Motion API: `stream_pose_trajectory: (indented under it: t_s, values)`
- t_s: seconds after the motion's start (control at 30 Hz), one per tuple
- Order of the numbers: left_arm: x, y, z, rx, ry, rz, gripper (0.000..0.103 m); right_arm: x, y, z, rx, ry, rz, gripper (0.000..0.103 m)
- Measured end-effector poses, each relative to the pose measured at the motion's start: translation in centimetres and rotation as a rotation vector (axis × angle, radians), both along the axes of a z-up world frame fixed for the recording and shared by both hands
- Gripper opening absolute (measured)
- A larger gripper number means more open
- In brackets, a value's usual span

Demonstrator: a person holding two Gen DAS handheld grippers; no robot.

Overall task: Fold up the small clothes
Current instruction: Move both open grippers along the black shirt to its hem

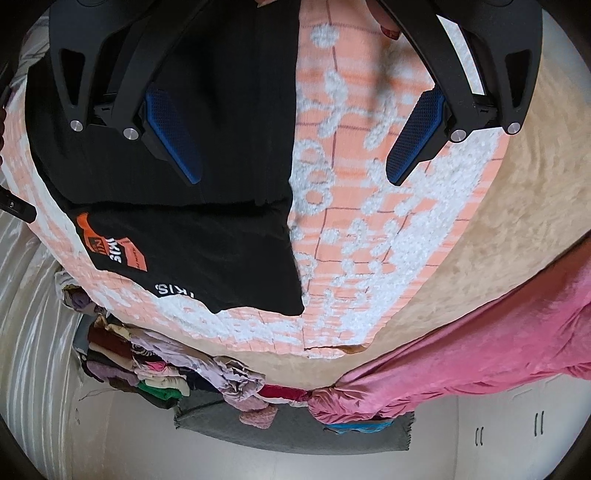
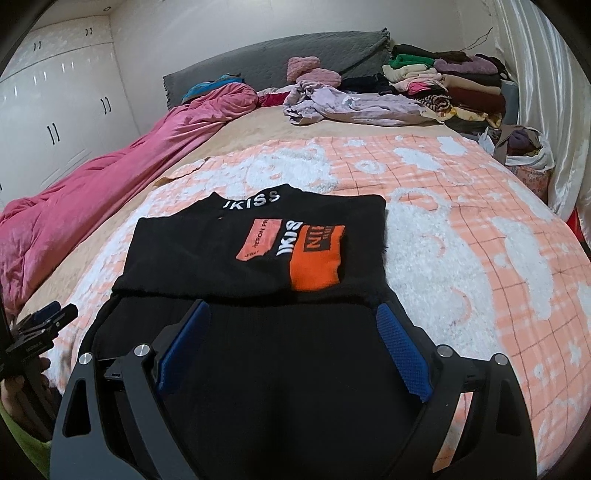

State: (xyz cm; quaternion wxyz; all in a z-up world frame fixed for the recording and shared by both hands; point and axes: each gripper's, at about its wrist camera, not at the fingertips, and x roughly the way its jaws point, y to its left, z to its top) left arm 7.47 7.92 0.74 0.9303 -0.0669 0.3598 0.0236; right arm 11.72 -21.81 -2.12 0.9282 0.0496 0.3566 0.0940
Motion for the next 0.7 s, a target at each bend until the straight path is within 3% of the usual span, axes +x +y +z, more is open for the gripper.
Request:
stream_pose_trajectory:
  t_s: [0.5,0.7]
  values:
    - [-3.6,-1.3,-0.3,0.070,0.061,-0.018,0.093,-3.9,-2.0,-0.9,-0.002,0.022,0.014,0.091]
    - [-4.6,-1.6,-1.3,0.062,0.103,-0.032,0.093,-5.0,-2.7,-1.3,0.001,0.031,0.017,0.091]
